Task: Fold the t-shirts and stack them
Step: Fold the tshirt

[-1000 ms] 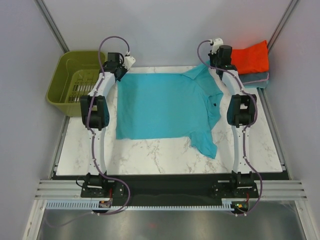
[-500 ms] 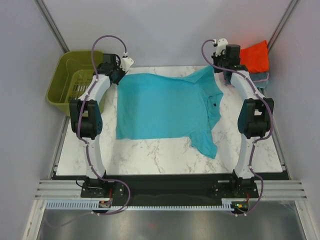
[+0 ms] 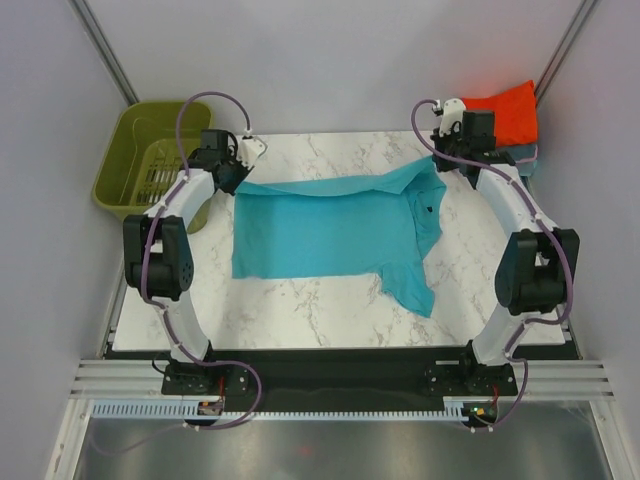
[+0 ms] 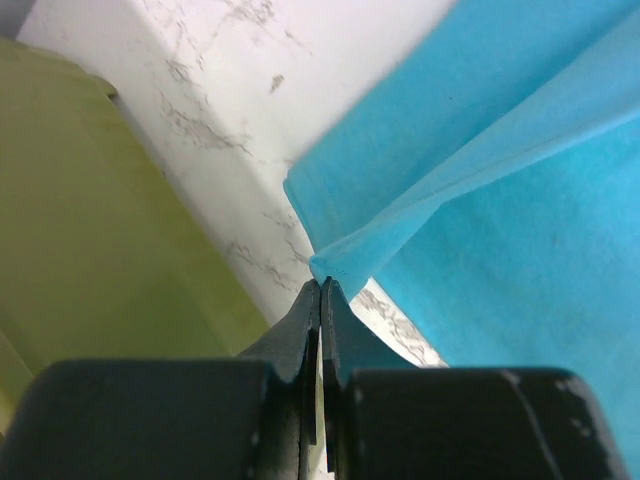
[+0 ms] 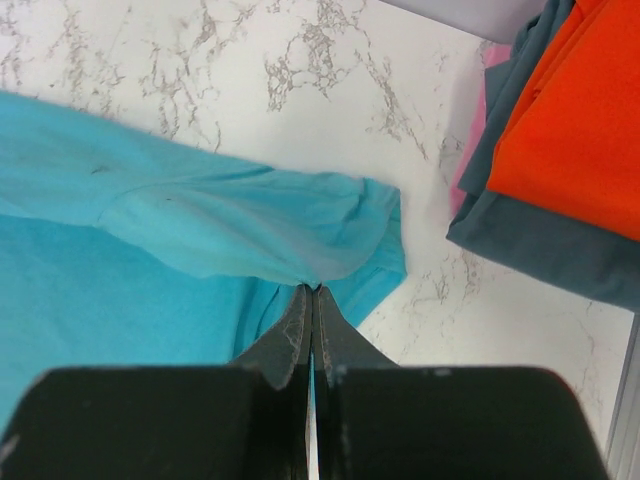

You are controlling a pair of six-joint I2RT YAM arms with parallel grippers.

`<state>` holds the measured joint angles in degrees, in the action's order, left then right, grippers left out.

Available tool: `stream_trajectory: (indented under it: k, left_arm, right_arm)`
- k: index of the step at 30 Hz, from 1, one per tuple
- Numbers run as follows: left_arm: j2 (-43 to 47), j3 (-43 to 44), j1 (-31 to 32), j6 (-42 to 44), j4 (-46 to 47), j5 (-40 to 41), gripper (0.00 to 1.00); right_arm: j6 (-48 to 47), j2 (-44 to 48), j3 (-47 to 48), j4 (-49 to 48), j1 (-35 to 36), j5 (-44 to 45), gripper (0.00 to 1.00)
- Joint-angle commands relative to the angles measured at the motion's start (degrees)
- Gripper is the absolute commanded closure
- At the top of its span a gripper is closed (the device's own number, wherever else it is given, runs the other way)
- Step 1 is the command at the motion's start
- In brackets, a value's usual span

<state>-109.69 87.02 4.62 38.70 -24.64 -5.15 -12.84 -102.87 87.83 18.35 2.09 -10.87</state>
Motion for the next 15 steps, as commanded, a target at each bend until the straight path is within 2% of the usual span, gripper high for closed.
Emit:
stream_trajectory:
  k: [1,9,15]
  left_arm:
    - [5.1,-2.9,-0.14,-2.05,2.49,-1.27,0.98]
    - [4.4,-3.88,-0.14,-3.19,3.02,-1.62,0.98]
    - [2.38,-2.47,-0.14,-3.02,2.67,-1.27,0.98]
  right_arm:
    - [0.01,6.27,-3.7,0.11,-0.07,-1.6,1.0]
    - [0.1,8.48,-9.34,0.46,-0.07,-2.4,1.0]
    - [-0.25,5.93,-8.29,0.46,-0.07,-2.92,1.0]
